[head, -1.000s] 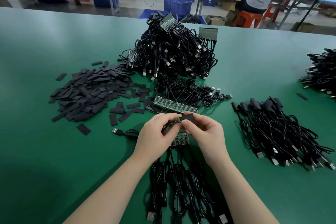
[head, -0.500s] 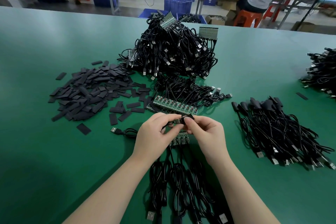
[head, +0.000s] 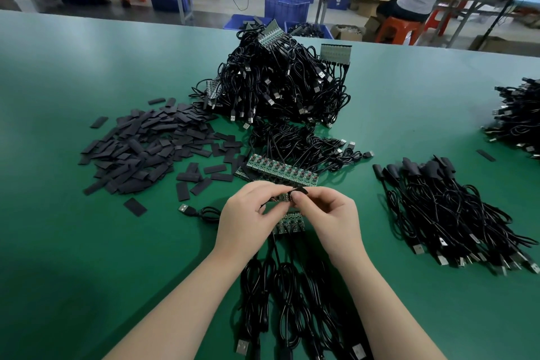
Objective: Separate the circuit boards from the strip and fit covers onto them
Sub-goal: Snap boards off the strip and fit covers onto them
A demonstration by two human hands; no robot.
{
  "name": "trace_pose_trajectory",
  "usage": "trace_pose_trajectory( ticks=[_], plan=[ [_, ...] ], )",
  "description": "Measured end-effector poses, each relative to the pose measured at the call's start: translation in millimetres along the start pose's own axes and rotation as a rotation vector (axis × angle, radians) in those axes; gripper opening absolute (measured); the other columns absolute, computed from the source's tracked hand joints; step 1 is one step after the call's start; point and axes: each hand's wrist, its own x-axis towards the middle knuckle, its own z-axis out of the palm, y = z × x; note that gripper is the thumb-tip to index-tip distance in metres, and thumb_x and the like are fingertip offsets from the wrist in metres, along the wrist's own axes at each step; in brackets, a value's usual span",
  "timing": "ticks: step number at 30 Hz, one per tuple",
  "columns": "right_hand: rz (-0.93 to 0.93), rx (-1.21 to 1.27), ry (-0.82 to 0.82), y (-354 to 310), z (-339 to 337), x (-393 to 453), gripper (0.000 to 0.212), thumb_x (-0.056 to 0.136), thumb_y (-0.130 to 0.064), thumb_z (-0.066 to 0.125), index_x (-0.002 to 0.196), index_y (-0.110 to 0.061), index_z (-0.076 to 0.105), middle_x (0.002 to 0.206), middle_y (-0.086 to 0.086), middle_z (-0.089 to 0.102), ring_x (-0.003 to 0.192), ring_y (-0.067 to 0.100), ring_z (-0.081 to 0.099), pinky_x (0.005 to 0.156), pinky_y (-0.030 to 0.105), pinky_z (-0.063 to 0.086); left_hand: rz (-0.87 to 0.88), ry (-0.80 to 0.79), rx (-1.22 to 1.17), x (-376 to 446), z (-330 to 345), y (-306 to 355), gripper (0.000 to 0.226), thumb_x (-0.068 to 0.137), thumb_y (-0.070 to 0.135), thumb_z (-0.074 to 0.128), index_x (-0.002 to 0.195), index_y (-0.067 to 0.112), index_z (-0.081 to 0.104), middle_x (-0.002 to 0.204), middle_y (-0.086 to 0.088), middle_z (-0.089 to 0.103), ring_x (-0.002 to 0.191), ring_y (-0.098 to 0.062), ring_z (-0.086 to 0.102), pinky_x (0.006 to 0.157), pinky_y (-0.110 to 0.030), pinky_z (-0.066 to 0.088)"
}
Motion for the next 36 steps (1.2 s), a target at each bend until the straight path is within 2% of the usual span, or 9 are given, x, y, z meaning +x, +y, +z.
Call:
trace_pose_trajectory(
  ticks=[3,5,9,14,18,23,27,30,36],
  plan=[
    [-0.010,0.028,0.013,-0.4,-0.7,-0.5,0.019,0.084,-0.001,0.074,0.084,-0.019,0.078,0.083,0.001,0.077,0.079,0.012,0.073,0.072,0.019,0.055,-0.006,-0.001,0.015,0.2,-1.4,-3.3,0.026,0.083,0.025,0.068,0.106,0.035,0.073,0.108,0.025,0.063,0.102,0.000,0.060,0.070,-0.025,0.055],
    [-0.024,-0.017,0.032,0.2,-1.0,-0.8,0.018,0.083,-0.003,0.076,0.084,-0.021,0.078,0.083,0.000,0.077,0.079,0.013,0.073,0.072,0.020,0.055,-0.014,-0.010,0.013,-0.9,-2.5,-2.9,0.036,0.085,0.017,0.068,0.111,0.041,0.069,0.112,0.027,0.062,0.103,0.001,0.060,0.074,-0.025,0.055],
    [-0.064,-0.083,0.073,1.1,1.1,-2.8,0.020,0.082,-0.006,0.077,0.081,-0.026,0.078,0.080,-0.005,0.077,0.076,0.010,0.072,0.070,0.018,0.054,-0.013,-0.009,0.020,-1.2,-2.3,2.3,0.046,0.086,0.015,0.068,0.114,0.051,0.060,0.115,0.033,0.059,0.101,0.003,0.060,0.076,-0.018,0.052],
    [-0.101,-0.100,0.083,-0.1,2.3,-4.1,0.021,0.081,-0.004,0.078,0.079,-0.025,0.078,0.078,-0.007,0.076,0.073,0.006,0.071,0.069,0.015,0.053,0.031,0.029,0.004,-0.4,-2.1,0.8,0.036,0.083,0.009,0.070,0.104,0.038,0.070,0.111,0.024,0.064,0.098,0.003,0.061,0.066,-0.008,0.044],
    [-0.095,-0.100,0.082,0.0,3.3,-4.5,0.022,0.079,-0.004,0.080,0.078,-0.026,0.077,0.077,-0.007,0.076,0.072,0.006,0.071,0.068,0.015,0.053,0.083,0.026,0.075,-0.2,-2.4,0.1,0.030,0.084,0.006,0.070,0.108,0.024,0.074,0.108,0.019,0.063,0.067,0.005,0.054,0.059,-0.007,0.037],
    [-0.120,-0.113,0.077,0.1,2.5,-4.8,0.020,0.079,-0.005,0.080,0.081,-0.025,0.077,0.078,-0.006,0.076,0.073,0.010,0.072,0.069,0.018,0.055,0.062,0.022,0.088,-1.1,-2.3,0.8,0.038,0.085,0.011,0.069,0.117,0.032,0.070,0.108,0.026,0.061,0.057,0.002,0.049,0.059,-0.008,0.039],
    [-0.128,-0.113,0.072,0.4,1.4,-5.0,0.019,0.079,-0.006,0.081,0.080,-0.025,0.077,0.077,-0.006,0.076,0.072,0.010,0.071,0.068,0.018,0.054,0.005,0.004,0.038,-1.3,-2.2,2.2,0.042,0.084,0.023,0.067,0.116,0.048,0.062,0.110,0.029,0.063,0.076,-0.007,0.061,0.060,-0.016,0.047],
    [-0.131,-0.114,0.077,0.7,1.3,-4.2,0.024,0.078,-0.006,0.081,0.078,-0.029,0.076,0.076,-0.008,0.075,0.071,0.005,0.070,0.067,0.015,0.052,0.011,0.004,0.008,-0.8,-2.2,4.1,0.041,0.081,0.031,0.062,0.116,0.053,0.056,0.119,0.034,0.056,0.097,0.001,0.061,0.067,-0.011,0.046],
    [-0.123,-0.094,0.042,0.2,-0.2,-3.1,0.025,0.079,-0.007,0.081,0.078,-0.031,0.077,0.078,-0.009,0.076,0.073,0.003,0.070,0.067,0.013,0.051,-0.009,-0.004,-0.020,0.8,-1.4,0.8,0.042,0.080,0.031,0.065,0.114,0.054,0.057,0.115,0.037,0.058,0.095,0.007,0.060,0.067,-0.005,0.042]
  ],
)
